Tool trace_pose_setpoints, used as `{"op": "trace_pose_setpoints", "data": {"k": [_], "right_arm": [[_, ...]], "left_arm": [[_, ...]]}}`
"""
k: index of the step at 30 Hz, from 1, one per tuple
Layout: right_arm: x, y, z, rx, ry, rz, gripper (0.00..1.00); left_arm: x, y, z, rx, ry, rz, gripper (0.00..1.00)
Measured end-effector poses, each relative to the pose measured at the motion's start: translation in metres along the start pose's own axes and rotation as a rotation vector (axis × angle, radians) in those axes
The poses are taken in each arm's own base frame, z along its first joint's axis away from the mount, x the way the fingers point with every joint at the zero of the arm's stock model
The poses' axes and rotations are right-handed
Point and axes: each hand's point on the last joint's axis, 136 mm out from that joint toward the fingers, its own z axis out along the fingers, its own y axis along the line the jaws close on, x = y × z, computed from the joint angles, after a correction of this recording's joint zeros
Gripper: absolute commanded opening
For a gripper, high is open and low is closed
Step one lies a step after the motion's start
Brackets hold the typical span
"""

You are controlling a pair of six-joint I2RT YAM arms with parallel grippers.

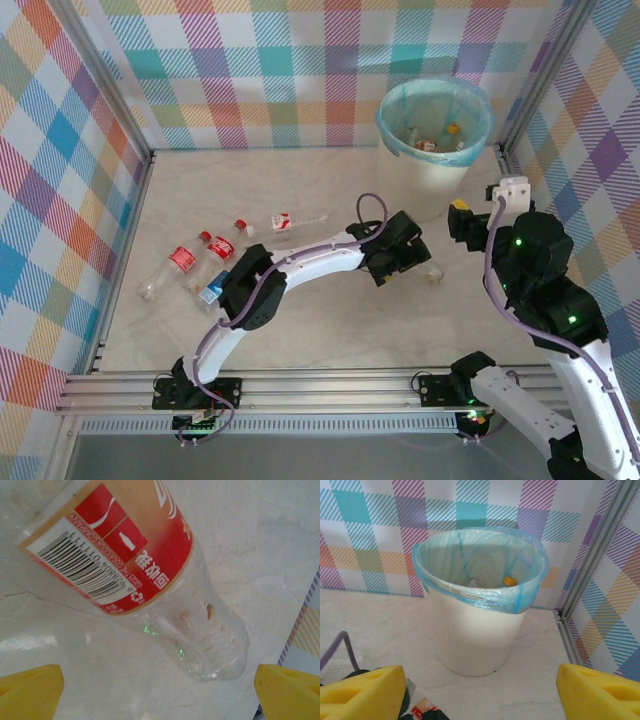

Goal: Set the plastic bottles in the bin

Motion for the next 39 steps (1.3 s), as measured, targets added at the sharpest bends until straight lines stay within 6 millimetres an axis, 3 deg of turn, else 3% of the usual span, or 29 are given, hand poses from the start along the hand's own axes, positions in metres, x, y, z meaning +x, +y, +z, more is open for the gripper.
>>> {"op": "trace_pose_setpoints", "data": {"k": [7, 15, 20, 25, 30, 33, 36, 39], "right_arm": [[0.015, 0.009, 0.006, -0.040, 0.046, 0.017, 0.78], [0.021, 0.015, 0.008, -0.068, 0.068, 0.029, 0.77], [0.022, 0.016, 0.008, -0.072, 0.071, 0.031, 0.77], [0.024, 0.017, 0.008, -0.081, 0.081, 0.032, 0.76], [0.025, 0.022, 0.007, -0.105, 0.085, 0.047, 0.76], [0.025, 0.030, 0.008, -0.151, 0.091, 0.050, 0.77], [0.022, 0.045, 0.012, -0.226, 0.097, 0.058, 0.77], [0.015, 0.065, 0.018, -0.321, 0.108, 0.083, 0.76]], "left_arm": [[-0.006, -0.015, 0.016, 0.003, -0.025, -0.081, 0.94], [-0.006, 0.010, 0.044, -0.079, -0.031, -0.121, 0.76], [-0.006, 0.018, 0.047, -0.105, -0.036, -0.096, 0.58], [-0.007, 0.024, 0.043, -0.097, -0.051, -0.062, 0.53], [-0.011, 0.045, 0.024, -0.132, -0.095, 0.005, 0.51], [-0.015, 0.056, 0.002, -0.135, -0.133, 0.069, 0.52], [-0.022, 0.054, -0.032, -0.085, -0.177, 0.153, 0.53], [-0.031, 0.039, -0.080, -0.002, -0.251, 0.279, 0.54]]}}
